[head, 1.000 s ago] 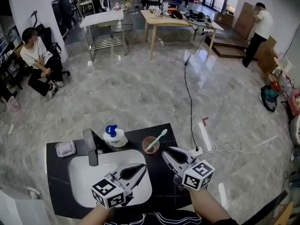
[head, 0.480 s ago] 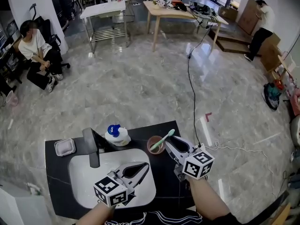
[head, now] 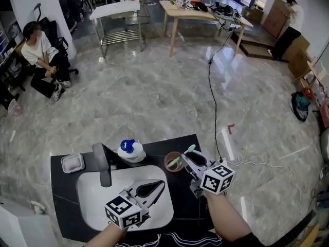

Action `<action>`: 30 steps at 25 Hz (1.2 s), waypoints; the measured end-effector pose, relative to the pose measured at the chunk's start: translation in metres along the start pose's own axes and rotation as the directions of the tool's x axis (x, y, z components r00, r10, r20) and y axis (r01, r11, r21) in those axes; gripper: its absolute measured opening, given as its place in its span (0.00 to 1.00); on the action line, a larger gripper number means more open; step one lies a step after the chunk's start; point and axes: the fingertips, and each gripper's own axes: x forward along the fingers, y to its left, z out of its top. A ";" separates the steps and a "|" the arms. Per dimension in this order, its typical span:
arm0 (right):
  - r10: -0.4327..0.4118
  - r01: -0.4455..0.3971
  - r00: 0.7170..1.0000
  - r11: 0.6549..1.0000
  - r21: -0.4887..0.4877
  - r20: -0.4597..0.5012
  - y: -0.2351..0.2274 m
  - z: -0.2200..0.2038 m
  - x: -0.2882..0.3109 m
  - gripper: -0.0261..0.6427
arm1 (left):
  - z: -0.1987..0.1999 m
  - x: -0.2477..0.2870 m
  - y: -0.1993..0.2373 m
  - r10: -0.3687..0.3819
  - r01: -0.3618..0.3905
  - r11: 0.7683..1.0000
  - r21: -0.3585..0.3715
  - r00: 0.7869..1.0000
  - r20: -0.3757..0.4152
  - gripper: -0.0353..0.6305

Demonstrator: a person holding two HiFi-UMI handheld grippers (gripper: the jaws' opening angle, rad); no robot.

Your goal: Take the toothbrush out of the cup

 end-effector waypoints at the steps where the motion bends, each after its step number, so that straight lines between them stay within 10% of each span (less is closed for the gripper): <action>1: 0.006 -0.006 1.000 1.000 0.004 0.002 0.001 0.000 0.001 0.23 | 0.000 0.000 0.000 -0.002 0.002 1.000 0.000 1.000 0.000 0.06; 5: -0.005 0.005 1.000 1.000 0.007 0.017 0.000 0.001 0.001 0.11 | -0.003 0.000 -0.001 -0.006 0.006 1.000 0.003 1.000 -0.006 0.06; 30: -0.002 0.022 0.992 0.988 -0.154 0.127 0.034 0.035 -0.017 0.08 | 0.003 -0.020 -0.010 0.057 -0.059 0.998 0.021 0.997 0.055 0.06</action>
